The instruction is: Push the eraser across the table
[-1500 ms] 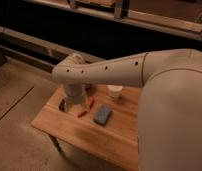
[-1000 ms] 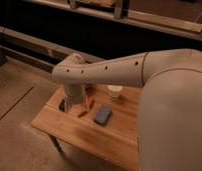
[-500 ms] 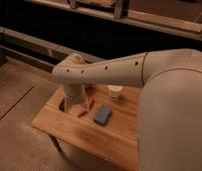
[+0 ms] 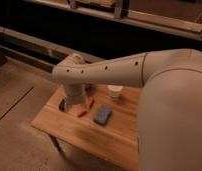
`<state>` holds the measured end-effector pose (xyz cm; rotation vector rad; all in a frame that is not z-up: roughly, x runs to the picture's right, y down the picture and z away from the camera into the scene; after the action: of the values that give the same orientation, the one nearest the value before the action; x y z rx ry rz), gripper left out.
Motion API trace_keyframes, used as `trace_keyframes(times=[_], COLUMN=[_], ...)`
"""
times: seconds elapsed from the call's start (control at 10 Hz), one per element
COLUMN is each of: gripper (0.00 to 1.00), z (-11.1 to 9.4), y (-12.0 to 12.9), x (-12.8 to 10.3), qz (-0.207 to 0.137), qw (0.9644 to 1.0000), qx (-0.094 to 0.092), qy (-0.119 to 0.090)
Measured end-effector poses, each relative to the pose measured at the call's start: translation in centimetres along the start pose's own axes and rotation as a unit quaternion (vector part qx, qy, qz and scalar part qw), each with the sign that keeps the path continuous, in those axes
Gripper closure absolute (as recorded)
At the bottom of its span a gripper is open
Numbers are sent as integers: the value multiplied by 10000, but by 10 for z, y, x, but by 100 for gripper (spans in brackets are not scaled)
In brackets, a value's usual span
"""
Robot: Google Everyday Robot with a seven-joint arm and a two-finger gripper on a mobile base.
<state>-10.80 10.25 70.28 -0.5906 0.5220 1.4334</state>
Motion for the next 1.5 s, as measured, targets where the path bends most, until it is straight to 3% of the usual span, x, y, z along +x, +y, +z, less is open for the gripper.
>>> trace_keyframes(times=[0.9, 1.3, 1.5], gripper=[35, 35, 35], z=[-1, -17, -25], y=[0, 4, 2], x=[-6, -59, -85], qz=[94, 596, 805], qw=[9999, 9974, 9954], qx=[45, 321, 333], qy=[6, -252, -391])
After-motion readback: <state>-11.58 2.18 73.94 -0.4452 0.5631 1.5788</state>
